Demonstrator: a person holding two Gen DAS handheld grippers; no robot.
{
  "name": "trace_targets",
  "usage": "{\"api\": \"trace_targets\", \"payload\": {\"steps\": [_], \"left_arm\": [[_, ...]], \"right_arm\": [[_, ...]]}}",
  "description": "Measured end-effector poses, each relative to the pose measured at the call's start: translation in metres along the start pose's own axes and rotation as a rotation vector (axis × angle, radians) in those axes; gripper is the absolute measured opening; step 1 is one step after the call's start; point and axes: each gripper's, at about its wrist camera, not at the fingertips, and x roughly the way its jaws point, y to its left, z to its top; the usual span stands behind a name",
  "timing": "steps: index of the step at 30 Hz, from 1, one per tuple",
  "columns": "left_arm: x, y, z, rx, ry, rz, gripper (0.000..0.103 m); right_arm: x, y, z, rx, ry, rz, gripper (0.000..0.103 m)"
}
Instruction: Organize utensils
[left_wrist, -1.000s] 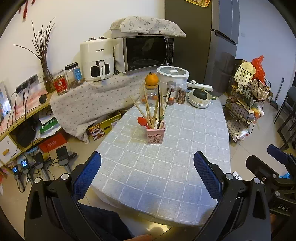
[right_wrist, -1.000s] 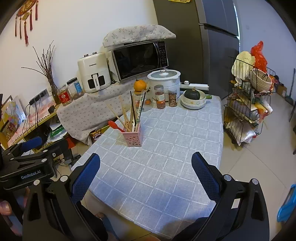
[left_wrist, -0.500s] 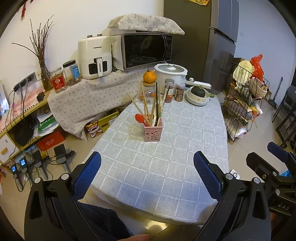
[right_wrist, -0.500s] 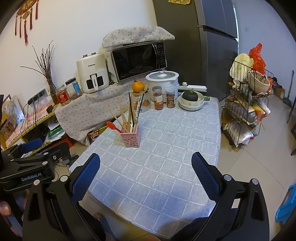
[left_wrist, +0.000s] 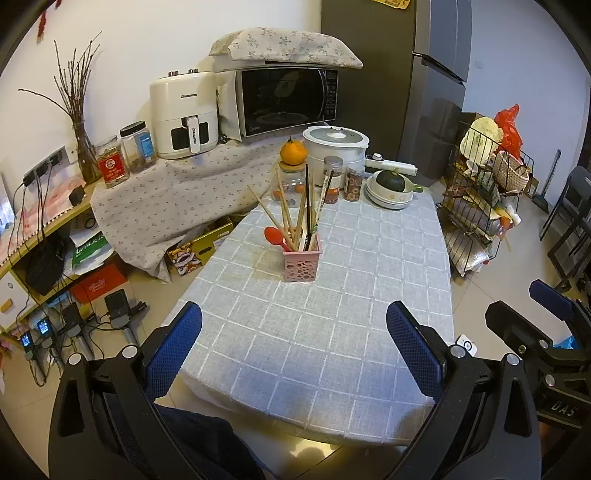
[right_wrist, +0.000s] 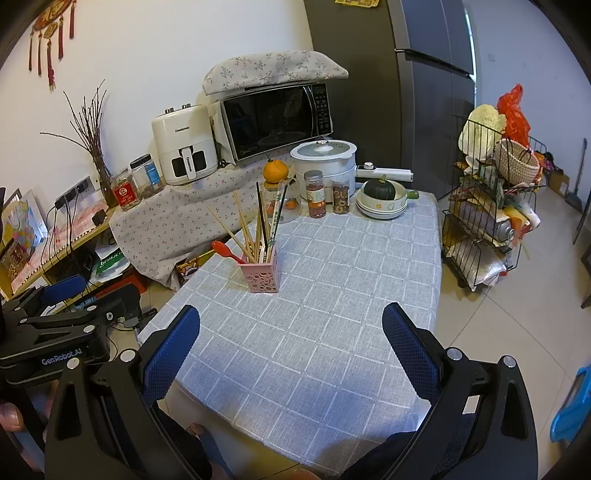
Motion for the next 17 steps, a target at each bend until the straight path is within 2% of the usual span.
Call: {"api": "trace_targets", "payload": {"steps": [17], "left_arm": [[-0.0005, 0.0000, 0.0004, 0.013, -0.006, -0.001, 0.096]], "right_arm": [[0.0019, 0.0006, -0.0008, -0.002, 0.005, 0.002, 0.096]]}}
